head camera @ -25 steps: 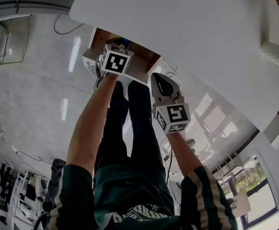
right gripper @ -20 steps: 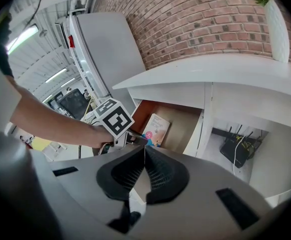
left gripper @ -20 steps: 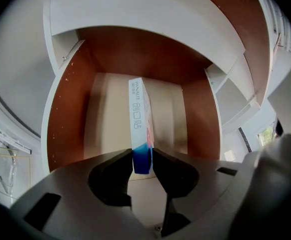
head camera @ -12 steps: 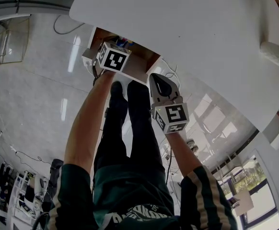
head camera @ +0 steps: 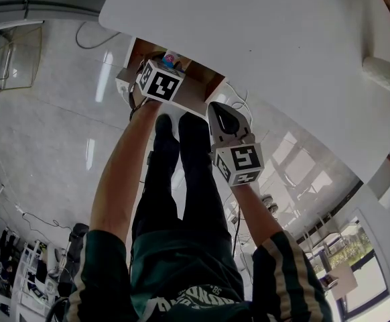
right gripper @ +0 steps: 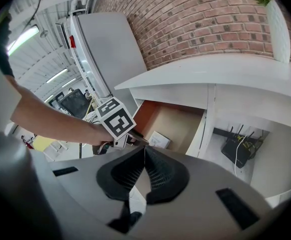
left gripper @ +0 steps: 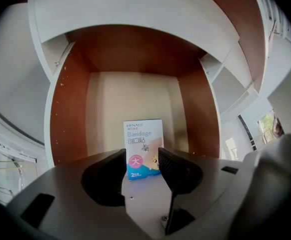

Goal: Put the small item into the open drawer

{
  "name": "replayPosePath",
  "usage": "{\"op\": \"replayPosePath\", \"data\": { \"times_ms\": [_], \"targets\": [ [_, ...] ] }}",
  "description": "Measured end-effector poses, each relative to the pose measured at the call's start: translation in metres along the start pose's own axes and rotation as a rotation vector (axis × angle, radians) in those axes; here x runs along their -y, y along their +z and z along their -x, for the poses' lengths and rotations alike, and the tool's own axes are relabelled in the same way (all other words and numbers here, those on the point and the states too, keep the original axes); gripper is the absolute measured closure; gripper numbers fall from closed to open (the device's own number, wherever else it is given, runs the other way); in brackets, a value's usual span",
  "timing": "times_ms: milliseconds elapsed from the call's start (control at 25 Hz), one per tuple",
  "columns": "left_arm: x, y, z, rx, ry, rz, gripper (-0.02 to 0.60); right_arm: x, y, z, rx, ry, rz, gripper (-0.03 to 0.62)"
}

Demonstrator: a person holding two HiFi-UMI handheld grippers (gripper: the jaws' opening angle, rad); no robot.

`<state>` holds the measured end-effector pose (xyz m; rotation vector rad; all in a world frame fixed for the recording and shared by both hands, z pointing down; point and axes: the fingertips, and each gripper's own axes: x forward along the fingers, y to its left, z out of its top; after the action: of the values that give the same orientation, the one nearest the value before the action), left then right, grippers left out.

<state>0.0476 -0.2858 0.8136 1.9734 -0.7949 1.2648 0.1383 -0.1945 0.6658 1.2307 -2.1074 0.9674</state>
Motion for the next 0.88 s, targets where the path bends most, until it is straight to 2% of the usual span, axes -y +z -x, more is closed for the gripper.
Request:
{"op": "replayPosePath", "data": {
  "times_ms": [320,400,480,560,720,880],
  "targets": [
    [0.009,0.005,0.04,0.077,0.002,-0.033,0.396,-0.012,0.014,0.006,0.034,0.004,0.045,0.569],
    [0.007,0.006,0.055,0.099,0.013,-0.035,0.43,-0.018,0.023,0.007,0.041,0.001,0.047,0.569],
    [0.004,0.005,0.071,0.129,0.023,-0.031,0.531,-0.025,0.031,0.006,0.042,-0.007,0.036,0.569],
    [0.007,0.002,0.087,0.154,0.02,-0.031,0.561,-0.032,0.038,0.008,0.05,-0.013,0.02,0.569],
    [0.016,0.001,0.119,0.187,0.002,-0.022,0.566,-0.044,0.051,0.015,0.075,-0.03,0.008,0.569],
    [0.029,0.004,0.151,0.22,0.005,-0.054,0.566,-0.05,0.058,0.029,0.08,-0.042,-0.001,0.569]
  ]
}}
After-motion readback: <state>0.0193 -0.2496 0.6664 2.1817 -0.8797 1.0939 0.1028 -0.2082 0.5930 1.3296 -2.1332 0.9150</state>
